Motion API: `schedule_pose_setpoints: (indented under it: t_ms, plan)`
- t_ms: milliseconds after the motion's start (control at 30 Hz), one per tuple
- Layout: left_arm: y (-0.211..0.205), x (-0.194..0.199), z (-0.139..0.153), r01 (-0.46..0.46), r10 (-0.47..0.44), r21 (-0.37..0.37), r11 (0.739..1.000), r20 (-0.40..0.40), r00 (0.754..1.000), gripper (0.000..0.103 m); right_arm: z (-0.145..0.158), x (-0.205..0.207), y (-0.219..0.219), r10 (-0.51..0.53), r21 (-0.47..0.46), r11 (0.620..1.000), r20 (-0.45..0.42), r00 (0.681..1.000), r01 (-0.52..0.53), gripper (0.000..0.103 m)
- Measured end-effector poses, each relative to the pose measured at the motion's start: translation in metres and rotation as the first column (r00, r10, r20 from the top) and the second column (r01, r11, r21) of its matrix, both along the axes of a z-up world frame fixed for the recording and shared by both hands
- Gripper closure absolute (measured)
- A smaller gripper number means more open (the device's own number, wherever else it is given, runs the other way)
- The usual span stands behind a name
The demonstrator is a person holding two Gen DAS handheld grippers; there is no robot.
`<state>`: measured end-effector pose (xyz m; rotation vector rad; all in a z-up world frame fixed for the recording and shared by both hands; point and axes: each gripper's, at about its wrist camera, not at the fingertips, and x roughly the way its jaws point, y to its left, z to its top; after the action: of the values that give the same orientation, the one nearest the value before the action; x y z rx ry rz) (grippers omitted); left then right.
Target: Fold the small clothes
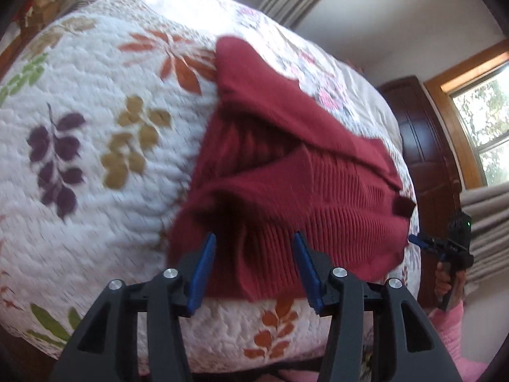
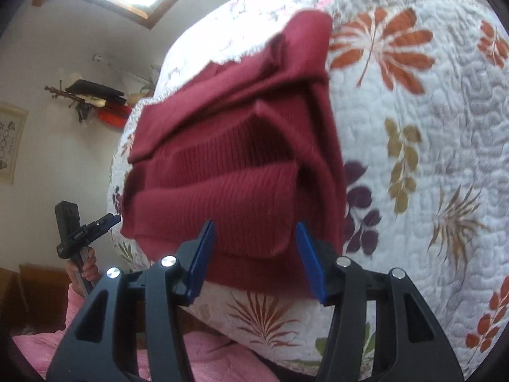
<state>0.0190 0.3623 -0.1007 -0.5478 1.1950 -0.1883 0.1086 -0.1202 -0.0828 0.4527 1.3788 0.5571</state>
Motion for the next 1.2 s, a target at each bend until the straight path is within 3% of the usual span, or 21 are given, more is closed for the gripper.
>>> schedule_pose_setpoints:
  t_ms: [133, 233, 267, 333, 433, 667, 700, 767, 933, 1067, 1200]
  plan:
    - [-0.022, -0.001, -0.017, 0.054, -0.053, 0.016, 0.998, -0.053, 0.997, 0.051, -0.018, -0.006, 0.003, 0.0, 0.004, 1.0, -0.048, 0.999, 0.0, 0.058]
    - [-0.028, 0.002, -0.026, 0.06, -0.058, 0.018, 0.998, -0.077, 0.995, 0.055, -0.026, -0.005, 0.003, -0.007, 0.036, 0.999, -0.079, 0.997, 0.01, 0.085]
    - [-0.029, 0.005, -0.027, 0.053, -0.052, 0.014, 0.998, -0.078, 0.996, 0.058, -0.024, -0.005, 0.004, -0.008, 0.043, 0.999, -0.074, 0.997, 0.011, 0.088]
    - [-0.027, 0.009, -0.025, 0.039, -0.039, 0.001, 0.999, -0.071, 0.997, 0.074, -0.018, -0.004, 0.004, -0.01, 0.041, 0.999, -0.047, 0.999, 0.012, 0.095]
    - [-0.023, 0.016, -0.017, 0.022, -0.025, -0.047, 0.999, -0.048, 0.999, 0.08, -0.003, 0.0, 0.001, -0.021, 0.053, 0.998, 0.005, 1.0, 0.02, 0.097]
    - [-0.01, 0.049, 0.013, -0.022, 0.026, -0.064, 0.998, 0.06, 0.998, 0.082, 0.031, 0.028, -0.005, -0.065, 0.089, 0.994, 0.11, 0.992, 0.055, 0.096]
    - [-0.007, 0.055, 0.016, -0.038, 0.042, -0.061, 0.997, 0.068, 0.997, 0.075, 0.033, 0.035, -0.005, -0.083, 0.088, 0.993, 0.115, 0.99, 0.073, 0.092]
    - [0.003, 0.065, 0.02, -0.088, 0.093, -0.053, 0.995, 0.087, 0.992, 0.069, 0.034, 0.048, -0.008, -0.121, 0.068, 0.991, 0.122, 0.985, 0.113, 0.07]
    - [0.021, 0.071, 0.034, -0.139, 0.14, -0.014, 0.99, 0.117, 0.983, 0.061, 0.039, 0.058, -0.011, -0.116, 0.037, 0.993, 0.153, 0.981, 0.112, 0.067]
    - [0.023, 0.063, 0.044, -0.098, 0.083, 0.105, 0.99, 0.139, 0.987, 0.054, 0.042, 0.048, -0.014, -0.072, -0.068, 0.994, 0.197, 0.978, 0.087, 0.064]
    - [0.006, 0.061, 0.038, 0.004, -0.038, 0.273, 0.962, 0.12, 0.992, 0.053, 0.035, 0.045, -0.018, -0.068, -0.092, 0.992, 0.184, 0.981, 0.086, 0.061]
